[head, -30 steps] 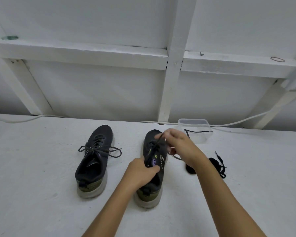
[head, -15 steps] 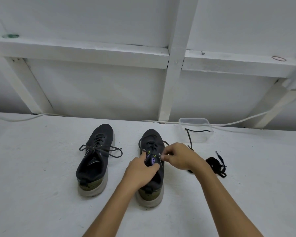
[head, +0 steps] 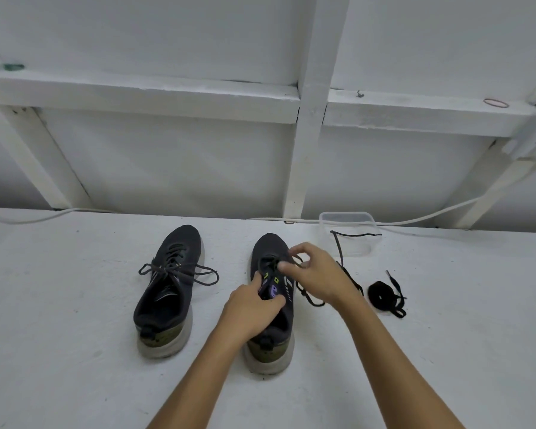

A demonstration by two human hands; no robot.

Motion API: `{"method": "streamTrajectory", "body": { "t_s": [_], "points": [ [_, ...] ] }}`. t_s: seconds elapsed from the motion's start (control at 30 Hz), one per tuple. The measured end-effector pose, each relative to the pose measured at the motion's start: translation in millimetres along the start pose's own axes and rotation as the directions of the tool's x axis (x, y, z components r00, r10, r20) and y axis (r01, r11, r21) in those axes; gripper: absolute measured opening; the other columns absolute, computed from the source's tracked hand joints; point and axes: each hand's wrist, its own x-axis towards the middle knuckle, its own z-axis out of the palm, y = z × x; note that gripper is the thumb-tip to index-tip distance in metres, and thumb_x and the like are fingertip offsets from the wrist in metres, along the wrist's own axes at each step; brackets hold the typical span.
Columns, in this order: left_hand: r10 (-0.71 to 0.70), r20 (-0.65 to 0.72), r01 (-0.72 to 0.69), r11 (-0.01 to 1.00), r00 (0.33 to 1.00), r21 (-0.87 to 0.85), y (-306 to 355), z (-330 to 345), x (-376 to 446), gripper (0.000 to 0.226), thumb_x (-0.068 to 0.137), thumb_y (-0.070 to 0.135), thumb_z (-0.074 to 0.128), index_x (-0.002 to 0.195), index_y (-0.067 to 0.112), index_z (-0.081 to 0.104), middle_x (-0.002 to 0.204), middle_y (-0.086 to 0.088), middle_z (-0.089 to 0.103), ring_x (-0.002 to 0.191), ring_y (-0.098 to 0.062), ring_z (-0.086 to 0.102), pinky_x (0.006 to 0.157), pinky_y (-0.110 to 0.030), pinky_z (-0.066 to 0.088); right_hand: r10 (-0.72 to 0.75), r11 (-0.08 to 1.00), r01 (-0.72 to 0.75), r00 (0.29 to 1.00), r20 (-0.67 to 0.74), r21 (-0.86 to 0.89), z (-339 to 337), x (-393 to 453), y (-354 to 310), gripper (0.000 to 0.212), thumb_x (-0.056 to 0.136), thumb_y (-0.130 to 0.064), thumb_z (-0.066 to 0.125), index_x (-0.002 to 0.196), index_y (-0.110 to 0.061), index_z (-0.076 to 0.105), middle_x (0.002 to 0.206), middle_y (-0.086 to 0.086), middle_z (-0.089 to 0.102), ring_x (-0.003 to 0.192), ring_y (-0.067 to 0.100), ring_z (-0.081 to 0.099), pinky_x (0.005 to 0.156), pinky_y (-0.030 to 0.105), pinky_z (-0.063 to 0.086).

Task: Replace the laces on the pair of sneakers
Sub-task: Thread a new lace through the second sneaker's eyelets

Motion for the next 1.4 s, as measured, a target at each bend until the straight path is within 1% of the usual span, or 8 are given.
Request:
{"method": "streamTrajectory", "body": {
  "t_s": [0.27, 0.4, 0.67, 0.9, 1.03, 1.1, 1.23, 1.4],
  "points": [
    [-0.012, 0.002, 0.012, 0.999, 1.0, 0.038, 0, 0, 1, 0.076, 0.081, 0.056, 0.056, 0.152, 0.043, 0.031, 0.122, -0.003, 0.061, 0.111, -0.023, 0.058, 0.093, -0.036, 0.052, -0.093, 0.928, 0.107, 0.994, 0.057, -0.357, 19, 5, 6, 0.015, 0.089, -0.037, 0.073, 0.101, -0.03, 0.078, 0.083, -0.014, 0.069, 0.082, 0.011, 0.064, 0.072, 0.028, 0.051],
    [-0.033, 0.013, 0.032, 0.999, 0.999, 0.037, 1, 0, 1, 0.08, 0.081, 0.055, 0.056, 0.155, 0.039, 0.028, 0.123, -0.003, 0.06, 0.112, -0.024, 0.057, 0.094, -0.036, 0.051, -0.152, 0.839, 0.162, 0.986, 0.062, -0.52, 24, 6, 2, 0.014, 0.097, -0.035, 0.06, 0.094, -0.024, 0.067, 0.089, -0.003, 0.071, 0.082, 0.02, 0.062, 0.065, 0.03, 0.044],
    [-0.058, 0.043, 0.054, 0.995, 0.997, 0.081, 0, -1, 4, 0.083, 0.09, 0.05, 0.053, 0.16, 0.028, 0.015, 0.147, -0.007, 0.049, 0.128, -0.026, 0.051, 0.092, -0.029, 0.044, -0.316, 0.906, 0.228, 0.924, -0.214, -0.355, -3, -5, -5, 0.012, 0.1, -0.032, 0.056, 0.088, -0.03, 0.055, 0.058, -0.013, 0.055, 0.06, 0.004, 0.055, 0.052, 0.024, 0.032],
    [-0.058, -0.047, 0.06, 0.997, 0.997, 0.052, 5, 1, 3, 0.064, 0.083, 0.053, 0.059, 0.137, 0.021, 0.047, 0.125, -0.006, 0.057, 0.114, -0.027, 0.057, 0.096, -0.04, 0.051, -0.286, 0.934, 0.251, 0.952, -0.109, -0.256, -5, -11, -7, 0.009, 0.098, -0.034, 0.062, 0.089, -0.031, 0.064, 0.059, -0.001, 0.061, 0.056, 0.014, 0.057, 0.06, 0.037, 0.05],
    [0.183, -0.219, -0.136, 0.968, 0.959, 0.212, 19, -2, 7, 0.067, 0.089, 0.048, 0.063, 0.149, 0.03, 0.038, 0.134, 0.0, 0.048, 0.125, -0.026, 0.048, 0.1, -0.041, 0.048, -0.345, 0.931, 0.327, 0.932, -0.106, -0.161, -11, -14, -23, 0.009, 0.095, -0.034, 0.065, 0.087, -0.036, 0.066, 0.063, 0.002, 0.063, 0.061, 0.02, 0.062, 0.064, 0.041, 0.055],
    [0.31, -0.256, -0.259, 0.942, 0.916, 0.214, 28, -8, 13, 0.041, 0.093, 0.04, 0.064, 0.133, 0.031, 0.059, 0.124, 0.008, 0.057, 0.118, -0.02, 0.054, 0.094, -0.039, 0.049, -0.359, 0.928, 0.341, 0.924, -0.127, -0.148, -14, -12, -31, 0.007, 0.094, -0.035, 0.066, 0.087, -0.036, 0.067, 0.065, 0.001, 0.065, 0.063, 0.018, 0.063, 0.067, 0.04, 0.055],
    [0.212, -0.448, -0.246, 0.969, 0.869, -0.018, 35, -24, 25, 0.01, 0.094, 0.032, 0.061, 0.09, 0.023, 0.063, 0.082, 0.014, 0.063, 0.082, -0.013, 0.061, 0.067, -0.025, 0.044, -0.368, 0.924, 0.334, 0.908, -0.2, -0.185, -20, -6, -32, 0.001, 0.093, -0.038, 0.068, 0.092, -0.039, 0.068, 0.083, -0.014, 0.069, 0.073, 0.007, 0.063, 0.074, 0.035, 0.054],
    [0.052, -0.62, -0.171, 0.976, 0.783, -0.134, 22, -59, 32, 0.014, 0.095, 0.026, 0.057, 0.087, 0.014, 0.058, 0.074, 0.005, 0.062, 0.075, -0.02, 0.061, 0.067, -0.032, 0.044, -0.307, 0.857, 0.149, 0.916, -0.257, -0.493, -19, -4, -13, 0.056, 0.088, -0.038, 0.075, 0.14, -0.029, 0.055, 0.139, -0.005, 0.055, 0.13, 0.02, 0.045, 0.097, 0.039, 0.046]
  ]
}}
